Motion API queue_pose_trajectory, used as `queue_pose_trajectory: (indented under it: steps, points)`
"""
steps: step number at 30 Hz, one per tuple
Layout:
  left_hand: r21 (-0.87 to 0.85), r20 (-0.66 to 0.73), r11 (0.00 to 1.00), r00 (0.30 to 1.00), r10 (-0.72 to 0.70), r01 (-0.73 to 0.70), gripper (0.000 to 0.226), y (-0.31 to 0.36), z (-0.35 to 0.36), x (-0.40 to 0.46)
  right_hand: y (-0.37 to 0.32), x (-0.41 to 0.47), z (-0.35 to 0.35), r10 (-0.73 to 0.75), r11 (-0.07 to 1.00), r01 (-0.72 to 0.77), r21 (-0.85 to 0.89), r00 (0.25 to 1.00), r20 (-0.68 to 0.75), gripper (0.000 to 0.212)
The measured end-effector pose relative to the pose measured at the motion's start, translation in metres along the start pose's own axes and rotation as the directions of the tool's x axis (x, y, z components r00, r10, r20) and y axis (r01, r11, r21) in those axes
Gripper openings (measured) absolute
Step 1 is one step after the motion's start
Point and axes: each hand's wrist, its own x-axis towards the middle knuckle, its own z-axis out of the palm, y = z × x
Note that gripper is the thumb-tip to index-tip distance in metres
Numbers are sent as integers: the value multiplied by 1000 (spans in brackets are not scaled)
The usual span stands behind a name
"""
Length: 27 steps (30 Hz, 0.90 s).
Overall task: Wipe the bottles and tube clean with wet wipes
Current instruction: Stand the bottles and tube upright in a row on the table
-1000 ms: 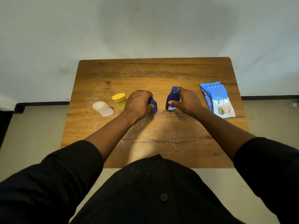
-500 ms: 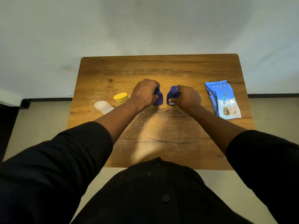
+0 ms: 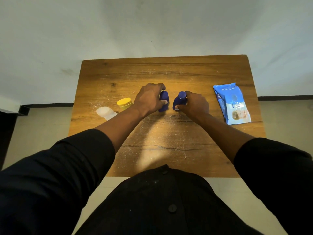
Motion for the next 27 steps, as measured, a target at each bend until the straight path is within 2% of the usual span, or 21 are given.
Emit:
queue_pose_trajectory:
  steps: [3, 5, 9, 14, 16, 19, 22, 24, 27]
  points:
    - [-6, 11, 1000, 1000, 12, -11, 34, 0, -1, -3, -1, -2, 0, -7, 1000, 7, 14, 1000, -6, 44]
    - [-13, 18, 1000, 1000, 18, -18, 34, 0, -3, -5, -2, -3, -1, -9, 1000, 9, 23, 1000, -11, 43]
    - [-14, 27, 1000, 1000, 11, -11, 42, 0, -4, -5, -4, -4, -3, -4, 1000, 4, 14, 1000, 1, 49]
    - [-39, 49, 999, 999, -20, 22, 71, 1, -6, -9, -3, -8, -10, -7, 1000, 7, 28, 1000, 4, 68]
    - [-37, 36, 999, 999, -8, 10, 74, 2, -10, -14, 1, -11, -13, -9, 1000, 9, 21, 1000, 18, 75]
    - [-95, -55, 995, 998, 5, -10, 70, -3, -22, -32, 12, -21, -22, 27, 999, -28, 32, 1000, 8, 82]
    - [-199, -210, 978, 978, 15, -57, 50, -21, -37, -57, 17, -36, -33, 52, 992, -32, 121, 985, -166, 66]
    - [-259, -305, 965, 951, -42, -41, 36, -38, -47, -74, 8, -45, -39, 57, 986, -8, 169, 958, -281, 51]
    - [-265, -386, 964, 914, -123, 17, 25, -64, -57, -96, -23, -51, -41, -63, 971, 151, 187, 911, -407, 34]
